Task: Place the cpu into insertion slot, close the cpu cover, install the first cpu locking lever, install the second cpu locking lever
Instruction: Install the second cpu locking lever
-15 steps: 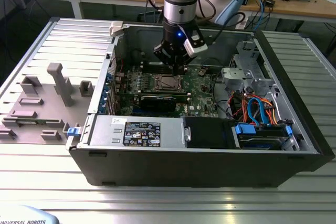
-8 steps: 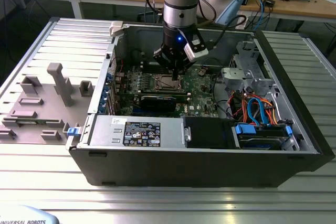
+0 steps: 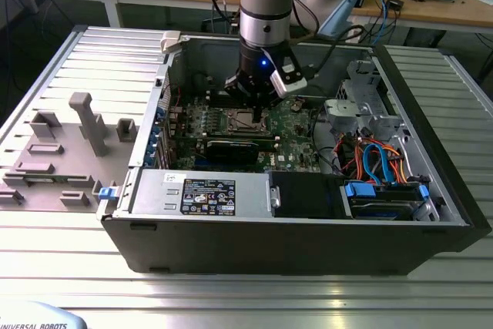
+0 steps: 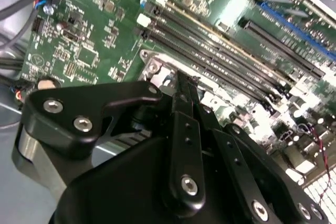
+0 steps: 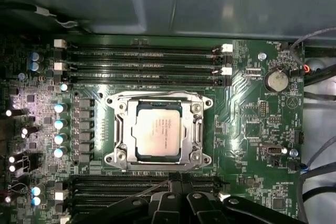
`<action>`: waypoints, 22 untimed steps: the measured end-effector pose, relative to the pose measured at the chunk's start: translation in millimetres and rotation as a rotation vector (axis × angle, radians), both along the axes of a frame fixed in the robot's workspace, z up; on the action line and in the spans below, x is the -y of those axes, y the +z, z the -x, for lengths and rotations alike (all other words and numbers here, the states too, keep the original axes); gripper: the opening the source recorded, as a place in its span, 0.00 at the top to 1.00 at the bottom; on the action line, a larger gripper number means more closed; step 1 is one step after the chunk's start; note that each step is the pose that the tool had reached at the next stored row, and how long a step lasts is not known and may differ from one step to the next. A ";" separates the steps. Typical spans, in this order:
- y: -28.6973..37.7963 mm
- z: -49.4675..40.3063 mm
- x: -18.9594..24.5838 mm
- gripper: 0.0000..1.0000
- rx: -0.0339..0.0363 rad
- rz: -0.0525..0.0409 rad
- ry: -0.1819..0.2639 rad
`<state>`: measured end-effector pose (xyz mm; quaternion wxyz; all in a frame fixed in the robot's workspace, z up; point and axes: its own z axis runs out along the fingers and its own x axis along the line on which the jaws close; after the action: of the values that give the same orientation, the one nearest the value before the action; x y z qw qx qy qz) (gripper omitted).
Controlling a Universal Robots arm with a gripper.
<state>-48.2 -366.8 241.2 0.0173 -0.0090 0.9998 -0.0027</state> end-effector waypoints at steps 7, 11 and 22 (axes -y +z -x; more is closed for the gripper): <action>-0.5 0.3 13.7 0.89 -0.0046 -0.0300 0.003; -2.2 0.6 14.3 0.89 -0.0131 -0.0299 0.037; -6.9 17.4 17.7 0.89 -0.0178 -0.0567 0.037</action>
<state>-65.6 -384.6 234.3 0.0087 -0.0269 0.9993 0.0260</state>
